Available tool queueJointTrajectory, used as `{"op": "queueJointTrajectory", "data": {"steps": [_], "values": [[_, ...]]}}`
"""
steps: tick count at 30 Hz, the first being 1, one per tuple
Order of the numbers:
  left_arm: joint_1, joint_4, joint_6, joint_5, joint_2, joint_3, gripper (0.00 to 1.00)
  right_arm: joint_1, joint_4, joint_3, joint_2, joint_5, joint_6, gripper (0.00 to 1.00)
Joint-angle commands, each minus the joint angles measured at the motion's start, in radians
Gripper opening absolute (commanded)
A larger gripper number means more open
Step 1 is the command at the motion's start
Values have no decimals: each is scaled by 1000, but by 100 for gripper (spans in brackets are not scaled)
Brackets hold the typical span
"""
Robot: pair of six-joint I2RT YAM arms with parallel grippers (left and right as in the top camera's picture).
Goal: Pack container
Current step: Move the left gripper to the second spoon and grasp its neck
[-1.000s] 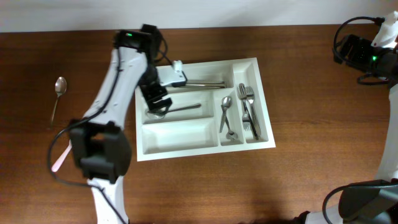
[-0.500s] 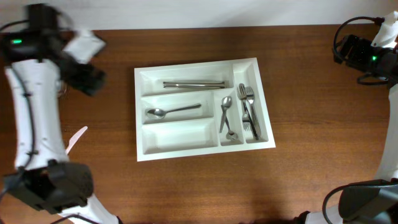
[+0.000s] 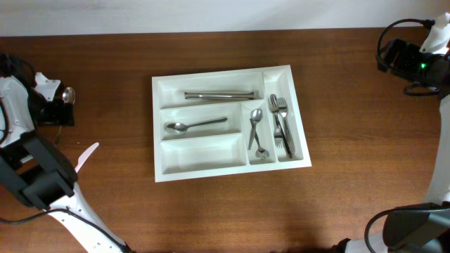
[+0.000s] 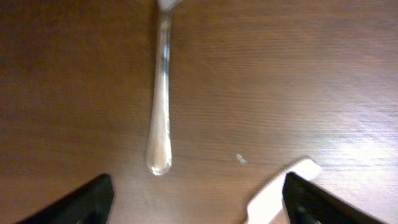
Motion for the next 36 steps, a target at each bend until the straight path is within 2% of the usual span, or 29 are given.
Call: {"op": "queueJointTrajectory", "data": {"steps": [1, 8, 20, 36], "values": [[8, 49, 20, -10, 34, 1, 84, -3, 3, 10, -10, -12, 0, 98], [1, 134, 77, -6, 47, 1, 84, -3, 3, 10, -10, -12, 0, 99], [3, 224, 76, 43, 92, 1, 83, -3, 3, 10, -10, -12, 0, 99], [4, 246, 66, 106, 126, 1, 76, -3, 3, 10, -10, -12, 0, 99]]}}
